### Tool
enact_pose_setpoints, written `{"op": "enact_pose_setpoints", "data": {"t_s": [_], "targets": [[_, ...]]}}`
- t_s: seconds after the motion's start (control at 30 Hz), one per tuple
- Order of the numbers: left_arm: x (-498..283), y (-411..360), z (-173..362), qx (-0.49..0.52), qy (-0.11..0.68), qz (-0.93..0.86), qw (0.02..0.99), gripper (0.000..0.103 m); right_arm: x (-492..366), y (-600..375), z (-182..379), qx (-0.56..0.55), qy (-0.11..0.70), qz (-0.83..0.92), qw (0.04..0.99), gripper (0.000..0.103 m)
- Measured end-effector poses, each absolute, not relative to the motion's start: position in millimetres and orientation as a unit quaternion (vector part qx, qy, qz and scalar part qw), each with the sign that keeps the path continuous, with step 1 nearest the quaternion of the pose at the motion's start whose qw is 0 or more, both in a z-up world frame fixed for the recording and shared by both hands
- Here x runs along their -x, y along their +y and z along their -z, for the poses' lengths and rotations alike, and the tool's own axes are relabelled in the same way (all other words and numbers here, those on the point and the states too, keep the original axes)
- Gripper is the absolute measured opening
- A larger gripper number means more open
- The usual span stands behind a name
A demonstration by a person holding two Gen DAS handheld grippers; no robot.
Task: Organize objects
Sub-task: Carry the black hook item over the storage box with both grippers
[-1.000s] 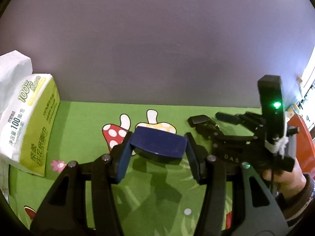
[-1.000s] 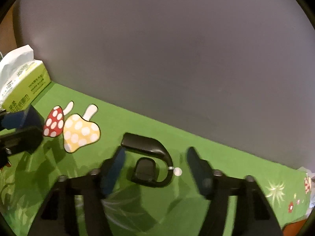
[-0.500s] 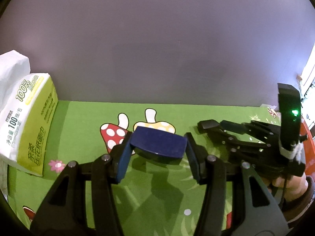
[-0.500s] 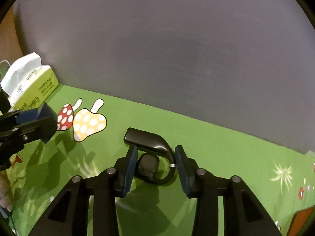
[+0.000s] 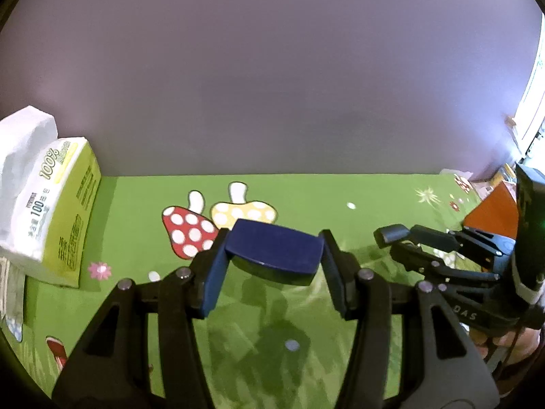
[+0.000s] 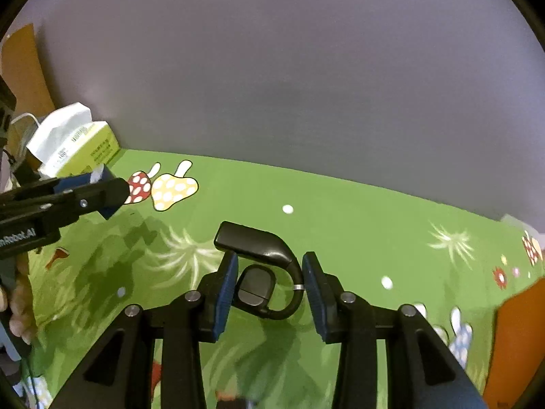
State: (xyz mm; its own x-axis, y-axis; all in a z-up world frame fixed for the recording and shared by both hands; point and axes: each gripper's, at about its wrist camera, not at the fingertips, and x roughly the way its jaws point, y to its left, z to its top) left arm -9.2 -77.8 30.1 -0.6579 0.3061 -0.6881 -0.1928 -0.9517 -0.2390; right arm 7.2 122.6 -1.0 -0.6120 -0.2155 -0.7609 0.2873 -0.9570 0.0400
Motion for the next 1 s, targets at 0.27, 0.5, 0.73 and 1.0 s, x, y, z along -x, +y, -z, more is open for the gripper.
{"op": "enact_pose_setpoints", "data": {"t_s": [0.27,0.5,0.73,1.0], "targets": [[-23.3,-41.9,-54.5,0.371,-0.057,-0.914,0.157,0.056,-50.9,162.7,-39.1,-0.395,0.029,0.911,0.117,0.04],[-44.8,-4.2,-83.3,0.352,-0.04,-0.916,0.188,0.056,-84.1,195.5,-65.0,-0.376,0.004,0.922,0.093,0.04],[-69.0,34.4,-111.7,0.342,-0.024,-0.913,0.221,0.056,-123.5,240.5,-89.1,-0.357,-0.014,0.932,0.063,0.04],[-92.6,110.2,-131.8,0.328,-0.002,-0.903,0.279,0.056,-174.9,304.0,-116.2,-0.332,-0.036,0.942,0.019,0.04]]}}
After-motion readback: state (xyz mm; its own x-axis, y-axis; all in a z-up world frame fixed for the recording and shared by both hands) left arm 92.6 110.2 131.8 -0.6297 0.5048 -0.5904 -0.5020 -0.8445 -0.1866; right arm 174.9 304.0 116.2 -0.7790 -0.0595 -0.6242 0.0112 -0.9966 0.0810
